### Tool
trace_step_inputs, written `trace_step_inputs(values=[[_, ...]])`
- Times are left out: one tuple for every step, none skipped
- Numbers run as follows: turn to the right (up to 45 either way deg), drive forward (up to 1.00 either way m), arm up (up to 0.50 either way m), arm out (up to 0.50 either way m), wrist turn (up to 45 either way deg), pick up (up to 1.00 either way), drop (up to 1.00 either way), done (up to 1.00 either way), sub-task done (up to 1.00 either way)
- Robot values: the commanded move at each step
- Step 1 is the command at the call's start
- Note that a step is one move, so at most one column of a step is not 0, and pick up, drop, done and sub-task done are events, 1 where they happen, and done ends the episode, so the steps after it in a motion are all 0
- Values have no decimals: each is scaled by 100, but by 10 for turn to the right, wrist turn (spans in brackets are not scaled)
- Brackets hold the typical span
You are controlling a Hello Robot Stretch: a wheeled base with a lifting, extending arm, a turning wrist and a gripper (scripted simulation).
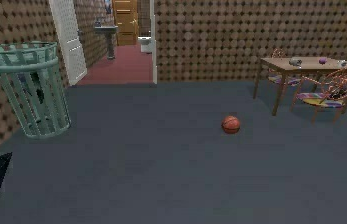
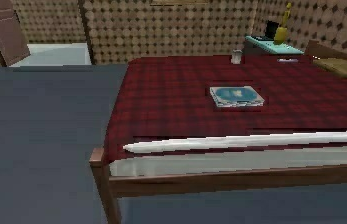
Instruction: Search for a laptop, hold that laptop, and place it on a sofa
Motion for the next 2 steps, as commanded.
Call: trace_step_inputs(values=[[-30,0,0,0,0,0,0,0,0],[0,45,0,0,0,0,0,0,0]])
